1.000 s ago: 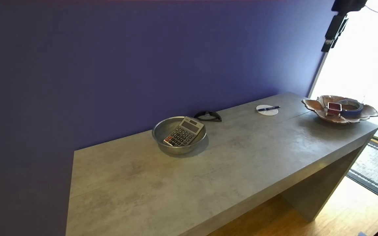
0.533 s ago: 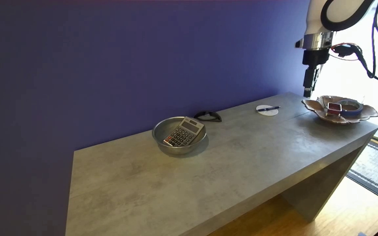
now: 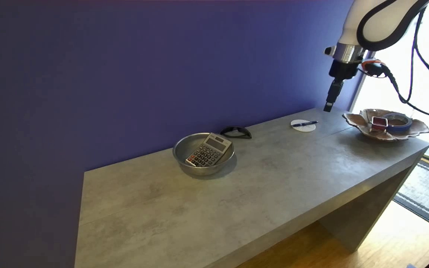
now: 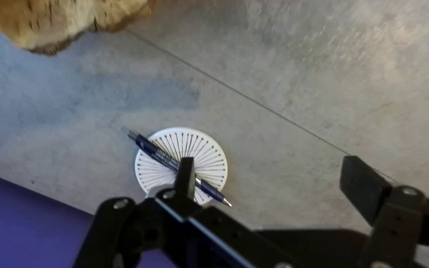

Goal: Put the pen on the wooden tray.

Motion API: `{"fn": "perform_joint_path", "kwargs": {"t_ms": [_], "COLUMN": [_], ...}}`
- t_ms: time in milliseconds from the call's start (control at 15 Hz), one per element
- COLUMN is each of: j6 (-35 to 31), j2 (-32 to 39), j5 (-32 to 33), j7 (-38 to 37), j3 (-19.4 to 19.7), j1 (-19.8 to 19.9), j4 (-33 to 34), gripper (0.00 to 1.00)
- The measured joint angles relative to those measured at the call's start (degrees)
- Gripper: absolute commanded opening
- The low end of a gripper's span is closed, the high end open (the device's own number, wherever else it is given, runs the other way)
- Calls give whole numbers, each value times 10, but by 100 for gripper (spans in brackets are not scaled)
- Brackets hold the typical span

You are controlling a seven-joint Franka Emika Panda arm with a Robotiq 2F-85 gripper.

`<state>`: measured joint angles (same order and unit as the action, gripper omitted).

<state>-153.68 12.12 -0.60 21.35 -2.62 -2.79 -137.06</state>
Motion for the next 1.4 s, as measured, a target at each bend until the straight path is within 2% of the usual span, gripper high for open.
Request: {"fn": "perform_joint_path", "kwargs": {"t_ms": [133,267,467,600,1133,1333,1400], "j6": [-60,-81,-87,-87,-86,-86,-86], "j2": [51,102,156,168,225,251,257], "j5": [-48,-60,-61,-62,0,0,0], "j7": [79,134,168,175,165,165,164], "j3": [-32,-68,-110,-123,-80,-78,-78], "j1": [27,65,119,135,117,118,118], "j4": [9,32,73,86,143,173,182], "gripper": [100,100,100,100,100,90,72]}}
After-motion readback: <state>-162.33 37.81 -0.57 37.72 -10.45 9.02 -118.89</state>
